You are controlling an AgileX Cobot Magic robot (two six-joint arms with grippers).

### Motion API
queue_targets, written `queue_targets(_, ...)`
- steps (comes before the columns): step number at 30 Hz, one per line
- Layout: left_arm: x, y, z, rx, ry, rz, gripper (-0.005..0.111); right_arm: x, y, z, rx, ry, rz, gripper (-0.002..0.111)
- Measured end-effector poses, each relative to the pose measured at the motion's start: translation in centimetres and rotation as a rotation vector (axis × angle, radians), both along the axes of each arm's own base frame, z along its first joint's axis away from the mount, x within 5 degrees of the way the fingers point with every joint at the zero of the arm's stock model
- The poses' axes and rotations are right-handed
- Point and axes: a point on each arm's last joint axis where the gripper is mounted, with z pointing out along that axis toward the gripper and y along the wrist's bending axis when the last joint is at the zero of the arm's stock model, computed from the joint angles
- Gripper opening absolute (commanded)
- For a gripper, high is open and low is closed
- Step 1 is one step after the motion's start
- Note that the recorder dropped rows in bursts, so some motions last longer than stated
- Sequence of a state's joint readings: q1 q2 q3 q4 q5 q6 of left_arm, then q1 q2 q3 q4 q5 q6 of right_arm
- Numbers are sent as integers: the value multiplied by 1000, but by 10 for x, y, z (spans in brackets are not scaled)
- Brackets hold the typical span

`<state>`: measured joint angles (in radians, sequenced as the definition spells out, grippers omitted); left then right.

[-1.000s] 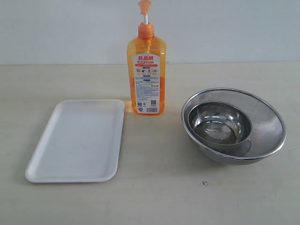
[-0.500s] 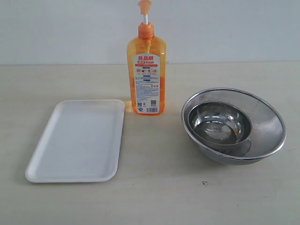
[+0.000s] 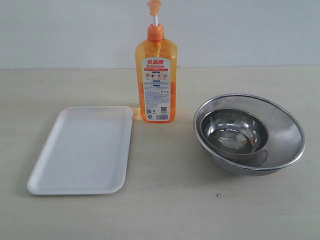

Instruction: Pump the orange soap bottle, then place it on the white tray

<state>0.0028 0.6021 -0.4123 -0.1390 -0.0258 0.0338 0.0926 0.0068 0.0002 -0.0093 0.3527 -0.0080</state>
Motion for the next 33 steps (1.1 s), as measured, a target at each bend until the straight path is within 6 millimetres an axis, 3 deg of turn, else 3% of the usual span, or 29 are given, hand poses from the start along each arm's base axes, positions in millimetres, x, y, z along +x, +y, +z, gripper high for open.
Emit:
queue_targets(12,47,0,-6,120,176,-25,5,0,0,0,0,0,0,0)
queue_targets(23,87,-1,10,298,227,-68,5,0,0,0,0,0,0,0)
queue_targets(33,122,-2,-6,430,322,-123,5,0,0,0,0,0,0,0)
